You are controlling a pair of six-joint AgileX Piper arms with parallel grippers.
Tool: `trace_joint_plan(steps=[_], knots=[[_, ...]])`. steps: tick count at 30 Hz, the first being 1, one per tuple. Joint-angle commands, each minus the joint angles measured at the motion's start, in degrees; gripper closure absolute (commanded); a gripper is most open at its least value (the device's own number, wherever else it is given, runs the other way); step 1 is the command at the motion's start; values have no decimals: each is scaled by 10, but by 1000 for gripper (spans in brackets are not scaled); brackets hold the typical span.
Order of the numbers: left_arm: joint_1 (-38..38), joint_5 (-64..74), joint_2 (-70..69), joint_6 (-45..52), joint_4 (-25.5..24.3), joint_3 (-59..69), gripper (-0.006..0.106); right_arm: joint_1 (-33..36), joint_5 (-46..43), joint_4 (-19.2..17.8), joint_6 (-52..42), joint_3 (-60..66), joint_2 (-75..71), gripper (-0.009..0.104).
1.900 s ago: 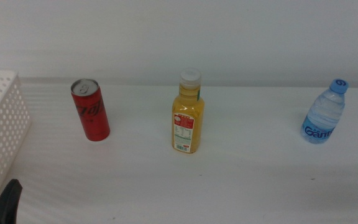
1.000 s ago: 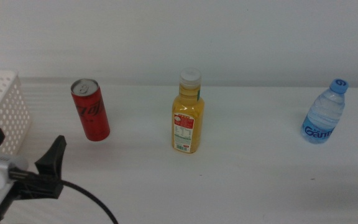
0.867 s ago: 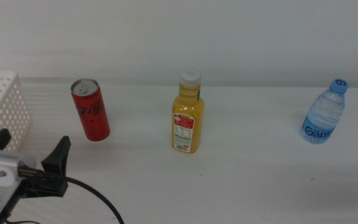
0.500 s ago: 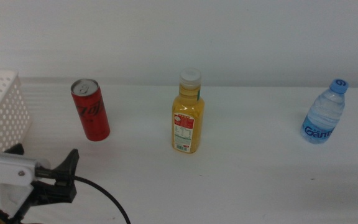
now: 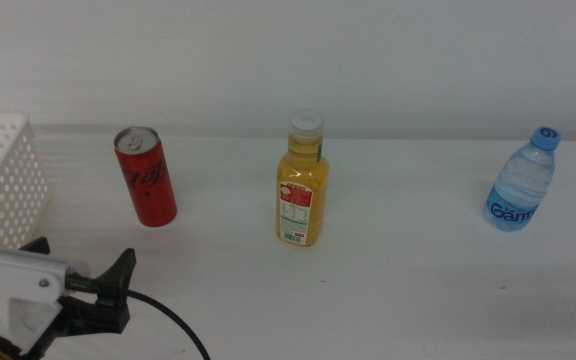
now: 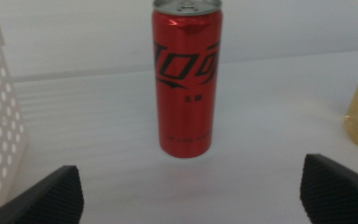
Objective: Use arms to grab the bottles and put them into the dustbin to the left of the table.
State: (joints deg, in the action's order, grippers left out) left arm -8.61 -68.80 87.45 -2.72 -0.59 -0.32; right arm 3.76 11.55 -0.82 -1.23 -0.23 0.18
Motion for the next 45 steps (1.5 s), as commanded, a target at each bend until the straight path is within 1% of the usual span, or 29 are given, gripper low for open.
trace_joint_plan(steps=[1, 3, 6, 8, 15, 24, 45], knots=[[-6, -44, 3, -6, -7, 20, 7, -4, -5, -3, -1, 24, -18, 7], [-6, -44, 3, -7, -3, 16, 7, -4, -5, -3, -1, 24, -18, 7], [-6, 40, 7, -6, 2, -45, 7, -4, -5, -3, -1, 24, -18, 7], [-6, 76, 16, -6, -5, -77, 7, -4, -5, -3, -1, 24, -18, 7], [-6, 73, 94, -16, -7, -157, 7, -4, -5, -3, -1, 24, -18, 7], [-6, 50, 176, -31, -7, -213, 7, -4, -5, -3, -1, 24, -18, 7], [-6, 74, 258, -33, -9, -319, 7, -4, -5, -3, -1, 24, -18, 7]])
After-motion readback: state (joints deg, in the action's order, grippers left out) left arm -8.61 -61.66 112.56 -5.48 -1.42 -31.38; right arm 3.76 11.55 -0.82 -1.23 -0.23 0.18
